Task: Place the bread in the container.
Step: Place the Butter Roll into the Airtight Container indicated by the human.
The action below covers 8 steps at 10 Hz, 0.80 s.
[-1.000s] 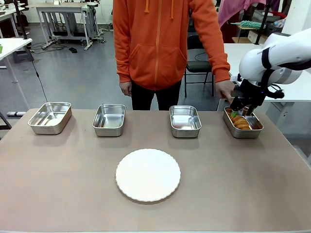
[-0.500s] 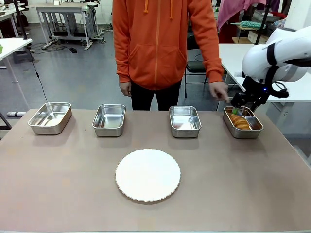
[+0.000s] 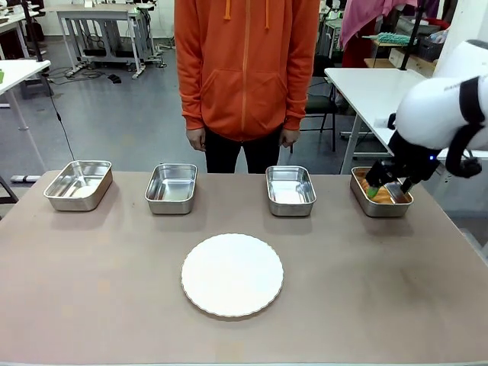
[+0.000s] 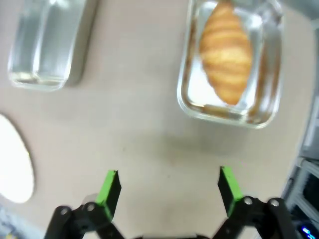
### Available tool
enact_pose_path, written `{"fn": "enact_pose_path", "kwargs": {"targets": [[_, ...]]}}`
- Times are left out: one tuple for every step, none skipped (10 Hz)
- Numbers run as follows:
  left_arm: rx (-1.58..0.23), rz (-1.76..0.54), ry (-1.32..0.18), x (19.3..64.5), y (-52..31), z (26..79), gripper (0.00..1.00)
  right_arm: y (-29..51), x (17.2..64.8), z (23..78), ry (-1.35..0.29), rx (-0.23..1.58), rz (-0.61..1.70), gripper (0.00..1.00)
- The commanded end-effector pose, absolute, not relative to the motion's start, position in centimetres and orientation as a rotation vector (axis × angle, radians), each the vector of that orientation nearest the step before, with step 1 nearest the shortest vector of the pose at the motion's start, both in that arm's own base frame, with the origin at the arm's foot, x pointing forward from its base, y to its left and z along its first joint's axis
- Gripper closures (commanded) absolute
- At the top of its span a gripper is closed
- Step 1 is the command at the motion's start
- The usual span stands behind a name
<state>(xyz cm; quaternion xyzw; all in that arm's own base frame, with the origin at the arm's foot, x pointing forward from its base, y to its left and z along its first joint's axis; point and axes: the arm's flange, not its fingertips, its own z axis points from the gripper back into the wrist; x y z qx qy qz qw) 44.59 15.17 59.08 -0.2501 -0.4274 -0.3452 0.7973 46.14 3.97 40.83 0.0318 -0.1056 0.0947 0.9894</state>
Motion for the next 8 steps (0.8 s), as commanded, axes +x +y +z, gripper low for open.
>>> {"fn": "enact_pose_path", "kwargs": {"targets": [[-0.547,-0.749,-0.936,44.5,15.1,59.0,0.00,5.5,42.8,39.7,-0.208,0.024,0.200,0.00],[-0.547,-0.749,-0.936,44.5,15.1,59.0,0.00,5.8,42.2,39.4,-0.199,0.025,0.210,0.00],[-0.547,-0.749,-0.936,44.5,15.1,59.0,0.00,5.9,41.7,39.0,-0.200,0.014,0.242,0.00],[-0.547,-0.749,-0.936,44.5,15.1,59.0,0.00,5.4,41.9,38.4,-0.185,-0.061,0.282,0.00],[-0.547,-0.749,-0.936,44.5,15.1,59.0,0.00,5.9,41.7,39.0,-0.176,0.043,0.241,0.00],[-0.547,-0.749,-0.936,44.5,15.1,59.0,0.00,5.9,41.7,39.0,-0.176,0.043,0.241,0.00],[-0.547,-0.749,-0.936,44.5,15.1,59.0,0.00,5.9,41.7,39.0,-0.176,0.043,0.241,0.00],[-0.547,-0.749,-0.936,44.5,15.1,59.0,0.00,5.9,41.7,39.0,-0.176,0.043,0.241,0.00]]}}
